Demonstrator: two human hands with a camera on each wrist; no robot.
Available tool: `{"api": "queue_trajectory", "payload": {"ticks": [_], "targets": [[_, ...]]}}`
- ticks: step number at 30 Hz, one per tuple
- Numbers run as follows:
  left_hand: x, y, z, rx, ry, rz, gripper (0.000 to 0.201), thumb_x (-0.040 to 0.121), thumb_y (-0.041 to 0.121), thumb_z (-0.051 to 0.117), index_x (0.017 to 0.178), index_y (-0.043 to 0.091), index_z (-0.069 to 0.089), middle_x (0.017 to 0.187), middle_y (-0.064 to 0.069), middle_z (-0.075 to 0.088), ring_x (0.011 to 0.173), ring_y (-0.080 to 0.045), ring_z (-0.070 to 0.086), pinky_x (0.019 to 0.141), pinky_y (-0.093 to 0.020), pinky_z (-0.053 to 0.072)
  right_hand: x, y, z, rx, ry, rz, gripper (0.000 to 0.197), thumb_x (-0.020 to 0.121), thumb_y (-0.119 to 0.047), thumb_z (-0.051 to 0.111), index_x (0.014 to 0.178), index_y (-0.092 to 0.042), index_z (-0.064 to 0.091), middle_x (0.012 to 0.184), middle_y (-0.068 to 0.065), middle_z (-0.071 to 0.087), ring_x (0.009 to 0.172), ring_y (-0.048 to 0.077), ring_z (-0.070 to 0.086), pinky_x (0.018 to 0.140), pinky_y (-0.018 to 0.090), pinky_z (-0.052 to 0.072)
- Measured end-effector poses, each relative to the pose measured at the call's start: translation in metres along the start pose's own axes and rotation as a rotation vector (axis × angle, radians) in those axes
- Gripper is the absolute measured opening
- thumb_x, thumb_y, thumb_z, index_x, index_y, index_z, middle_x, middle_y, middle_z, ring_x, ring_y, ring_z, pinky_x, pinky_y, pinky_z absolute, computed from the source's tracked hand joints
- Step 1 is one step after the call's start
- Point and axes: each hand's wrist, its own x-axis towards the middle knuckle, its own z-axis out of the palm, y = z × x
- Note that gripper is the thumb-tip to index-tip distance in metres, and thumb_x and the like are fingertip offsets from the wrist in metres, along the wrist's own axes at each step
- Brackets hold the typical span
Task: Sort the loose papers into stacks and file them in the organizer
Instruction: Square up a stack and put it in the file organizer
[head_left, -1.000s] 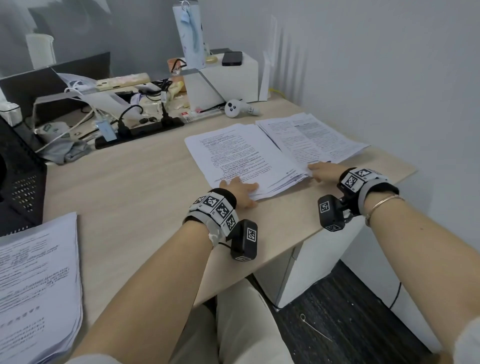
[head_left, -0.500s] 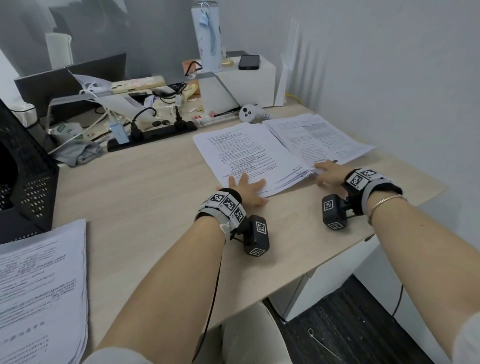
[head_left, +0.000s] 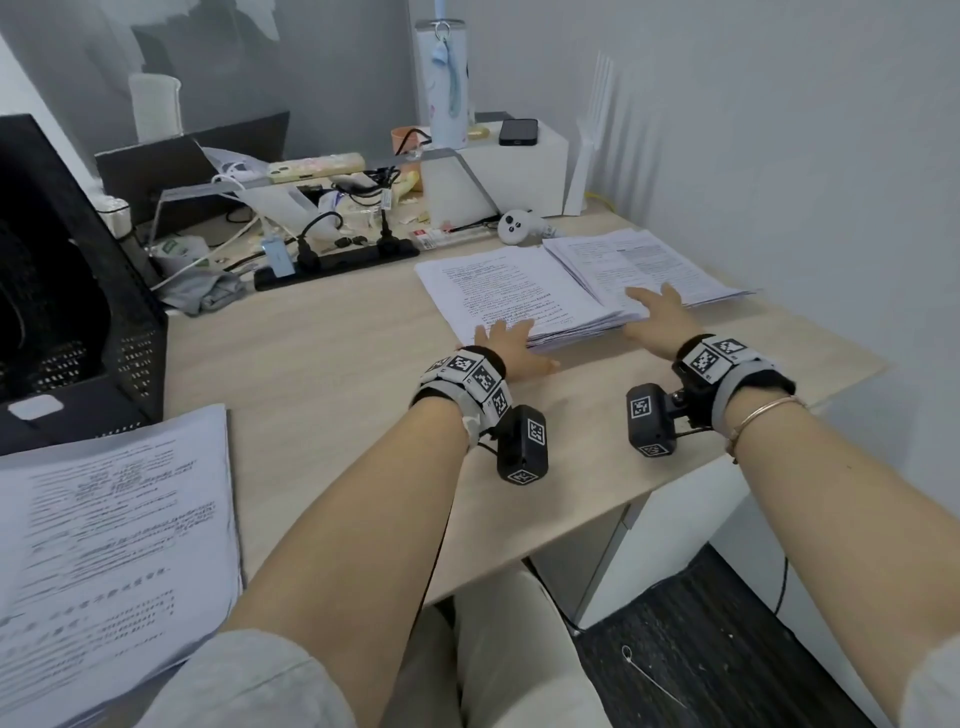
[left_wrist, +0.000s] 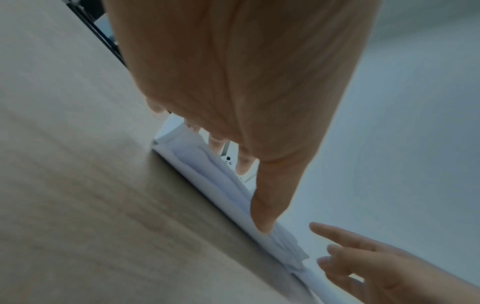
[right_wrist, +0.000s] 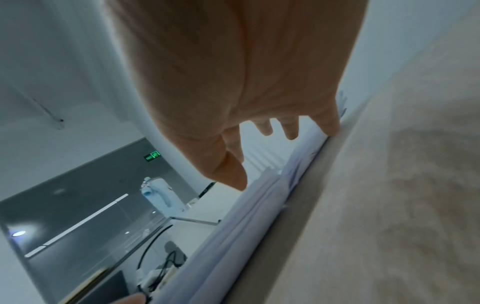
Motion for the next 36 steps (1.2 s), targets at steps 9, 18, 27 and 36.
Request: {"api": "queue_trajectory", "payload": {"ticks": [9, 18, 27, 36], "targets": [[-0.077, -0.021, -0.042, -0.259, 0.181, -0.027, 0.047, 0.091, 0.033, 0.055, 0.134, 0.015, 0.047, 0.140, -0.009, 0.044, 0.126, -0.028, 0.044, 0.106, -0.037, 0.037, -0.048, -0.078, 0.016, 0.077, -0.028, -0.108, 0.043, 0.088, -0.009, 0.055, 0.131, -0.008, 0.053, 0.142, 0.009, 0.045, 0.130, 0.022, 0.042, 0.096, 0.023, 0.033], [-0.178, -0.076, -0.068, -0.424, 0.266, -0.075, 0.033, 0.094, 0.032, 0.052, 0.119, 0.011, 0.059, 0.111, -0.003, 0.060, 0.108, -0.020, 0.055, 0.079, -0.025, 0.038, -0.118, -0.164, 0.059, 0.139, -0.237, -0.274, 0.033, 0.090, -0.018, 0.058, 0.122, -0.010, 0.061, 0.130, 0.004, 0.057, 0.119, 0.017, 0.051, 0.092, 0.021, 0.034], [-0.252, -0.160, -0.072, -0.599, 0.393, -0.221, 0.033, 0.094, 0.038, 0.050, 0.117, 0.016, 0.059, 0.113, -0.003, 0.063, 0.101, -0.018, 0.063, 0.085, -0.035, 0.050, -0.160, -0.221, 0.117, 0.303, -0.365, -0.311, 0.021, 0.089, -0.022, 0.058, 0.108, -0.017, 0.066, 0.108, 0.000, 0.066, 0.092, 0.012, 0.065, 0.082, 0.029, 0.046], [-0.309, -0.237, -0.084, -0.672, 0.501, -0.352, 0.029, 0.096, 0.038, 0.048, 0.115, 0.019, 0.059, 0.109, 0.004, 0.065, 0.090, -0.012, 0.065, 0.070, -0.024, 0.050, -0.197, -0.278, 0.165, 0.323, -0.562, -0.431, 0.016, 0.088, -0.020, 0.058, 0.101, -0.019, 0.067, 0.097, -0.004, 0.067, 0.089, 0.013, 0.067, 0.077, 0.030, 0.049]]}}
